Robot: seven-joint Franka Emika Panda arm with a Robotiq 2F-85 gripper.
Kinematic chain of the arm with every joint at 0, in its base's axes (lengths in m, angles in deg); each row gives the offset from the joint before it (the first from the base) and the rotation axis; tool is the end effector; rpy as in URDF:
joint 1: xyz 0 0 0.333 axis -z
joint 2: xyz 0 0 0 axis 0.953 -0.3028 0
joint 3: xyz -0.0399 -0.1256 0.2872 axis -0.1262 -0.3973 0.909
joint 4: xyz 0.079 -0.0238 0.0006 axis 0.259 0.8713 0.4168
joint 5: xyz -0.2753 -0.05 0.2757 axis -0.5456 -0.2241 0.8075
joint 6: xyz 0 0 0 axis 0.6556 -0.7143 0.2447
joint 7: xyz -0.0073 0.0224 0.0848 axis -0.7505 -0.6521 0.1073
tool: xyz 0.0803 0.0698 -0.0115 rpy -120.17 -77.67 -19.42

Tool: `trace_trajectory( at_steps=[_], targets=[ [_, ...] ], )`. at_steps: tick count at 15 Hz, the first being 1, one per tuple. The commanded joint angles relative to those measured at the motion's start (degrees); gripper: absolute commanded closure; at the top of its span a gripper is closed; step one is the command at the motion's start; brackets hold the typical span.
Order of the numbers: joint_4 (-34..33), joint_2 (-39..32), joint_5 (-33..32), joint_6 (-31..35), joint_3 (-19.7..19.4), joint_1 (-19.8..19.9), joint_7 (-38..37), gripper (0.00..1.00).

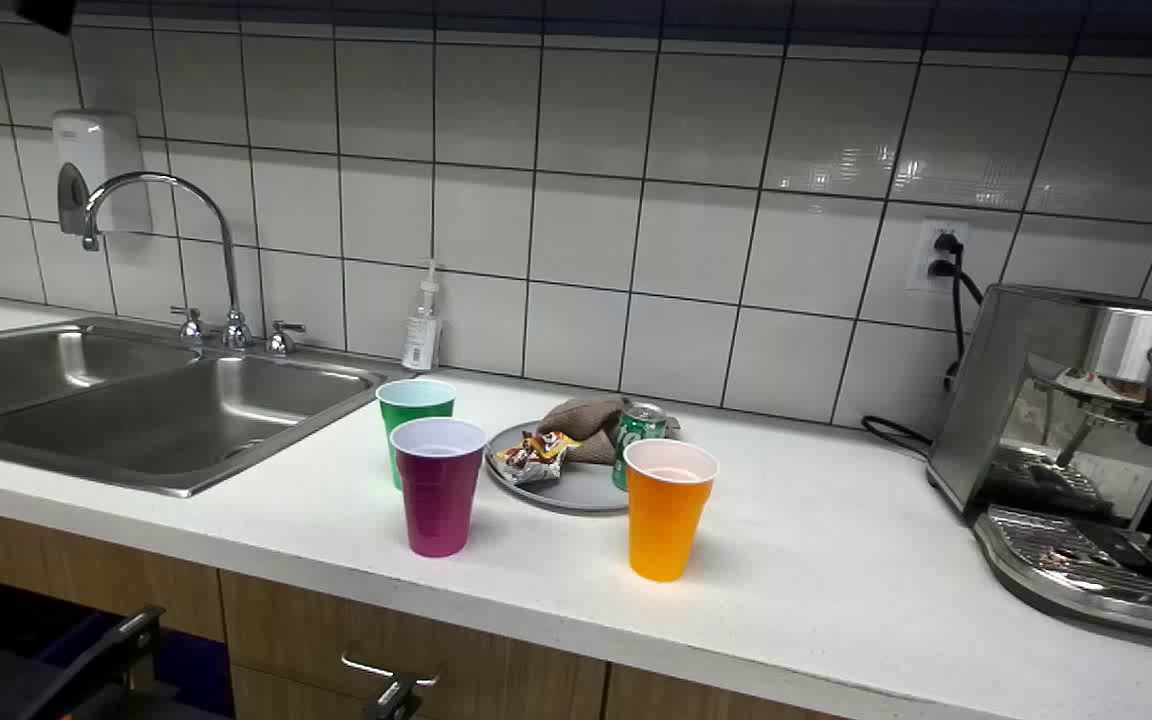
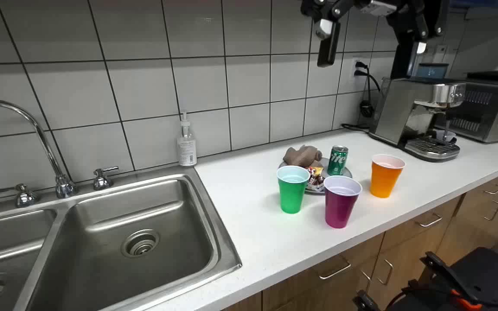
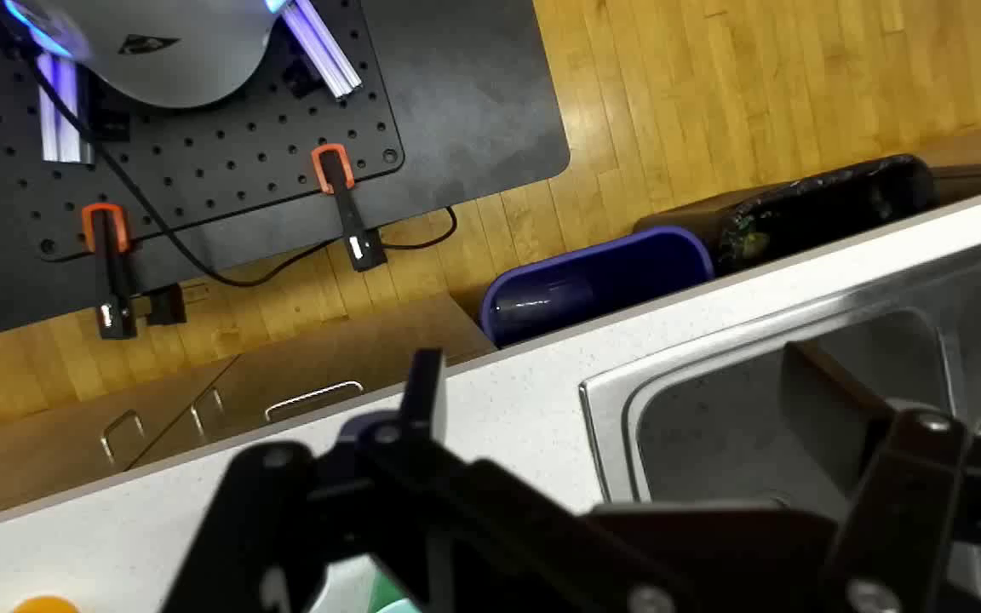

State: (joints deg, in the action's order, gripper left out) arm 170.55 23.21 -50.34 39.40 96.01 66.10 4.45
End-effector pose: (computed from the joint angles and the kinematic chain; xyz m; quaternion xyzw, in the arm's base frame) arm 0.2729 0.1077 0.5341 -0.9867 0.0927 0.0871 0.1017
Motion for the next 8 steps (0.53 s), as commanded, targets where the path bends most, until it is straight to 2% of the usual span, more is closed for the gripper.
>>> trace_trajectory(
  at_steps=[1, 8],
  targets=[
    [-0.2, 0.1, 0.8, -0.5, 1.3, 1.9, 1.0, 0.00],
    [0.1, 0.1, 0.9, 0.3, 1.6, 2.4, 0.1, 0.00]
  ],
)
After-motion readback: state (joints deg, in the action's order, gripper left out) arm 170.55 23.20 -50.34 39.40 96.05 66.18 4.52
